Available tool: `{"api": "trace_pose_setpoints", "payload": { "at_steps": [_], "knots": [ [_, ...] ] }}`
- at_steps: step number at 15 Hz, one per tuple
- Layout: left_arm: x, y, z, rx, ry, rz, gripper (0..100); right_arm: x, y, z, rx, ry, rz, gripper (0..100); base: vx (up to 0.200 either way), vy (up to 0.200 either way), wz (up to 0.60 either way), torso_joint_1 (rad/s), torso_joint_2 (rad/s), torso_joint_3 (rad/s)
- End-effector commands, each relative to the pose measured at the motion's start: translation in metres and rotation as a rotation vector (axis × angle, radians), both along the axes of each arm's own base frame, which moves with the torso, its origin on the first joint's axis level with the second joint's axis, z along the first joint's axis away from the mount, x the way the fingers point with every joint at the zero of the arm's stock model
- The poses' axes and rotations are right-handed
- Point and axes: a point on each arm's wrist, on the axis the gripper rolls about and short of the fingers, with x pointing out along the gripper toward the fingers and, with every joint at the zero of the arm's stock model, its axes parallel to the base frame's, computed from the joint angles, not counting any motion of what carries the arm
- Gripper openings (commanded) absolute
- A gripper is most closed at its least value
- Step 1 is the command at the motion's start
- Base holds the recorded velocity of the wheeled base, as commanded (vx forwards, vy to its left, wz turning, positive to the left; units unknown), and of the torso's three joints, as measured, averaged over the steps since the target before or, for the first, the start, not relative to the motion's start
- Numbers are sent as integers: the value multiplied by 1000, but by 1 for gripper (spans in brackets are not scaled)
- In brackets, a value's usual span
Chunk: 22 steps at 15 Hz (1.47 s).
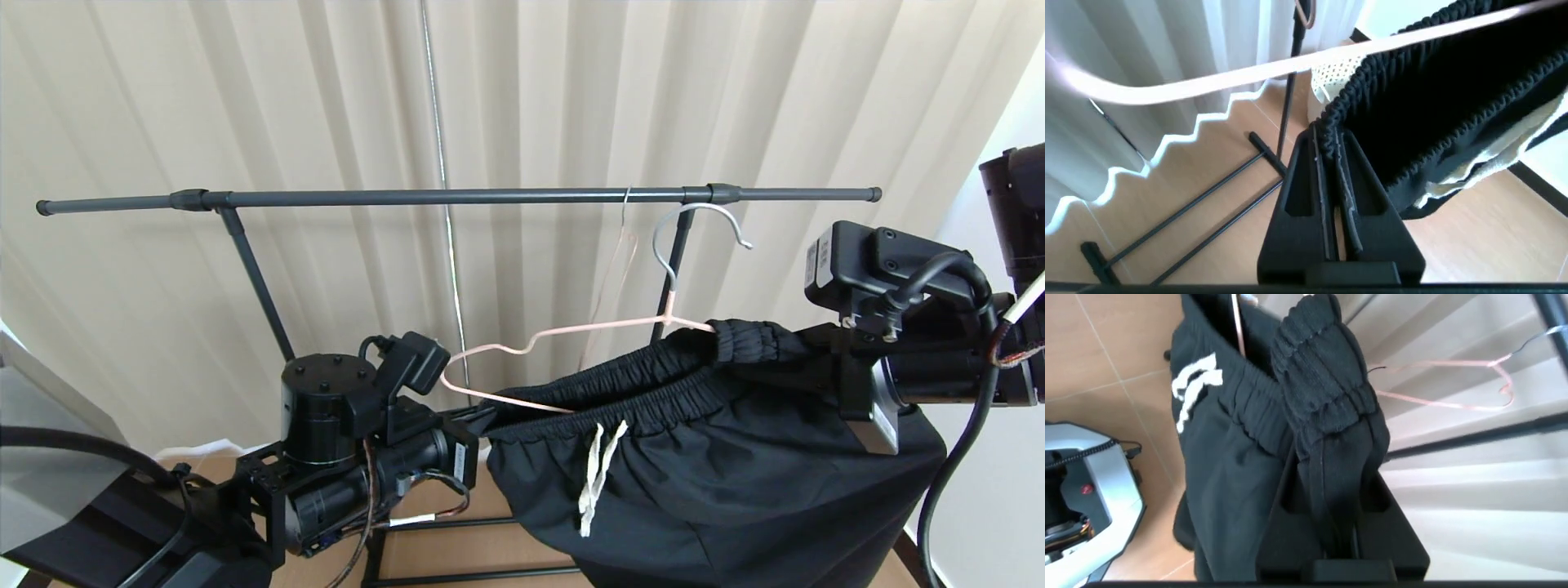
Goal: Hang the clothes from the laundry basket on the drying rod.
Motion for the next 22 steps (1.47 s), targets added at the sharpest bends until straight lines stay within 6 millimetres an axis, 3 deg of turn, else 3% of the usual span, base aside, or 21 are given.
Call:
{"api": "trace_pose_setpoints", "payload": {
  "at_steps": [1,6,17,22],
  "knots": [
    [5,5,0,-2,-3,23,0,-1,-12,-12,15,14,-25,0,0,0,0,0,0,0],
    [16,15,2,-5,-12,70,0,1,-30,-40,57,-19,-65,0,0,0,0,0,0,0],
    [35,23,26,-11,-81,112,0,-3,-31,-53,8,1,-84,0,0,0,0,0,0,0],
    [60,12,73,21,-53,110,0,3,-30,-69,-74,23,-89,0,0,0,0,0,0,0]
  ]
}}
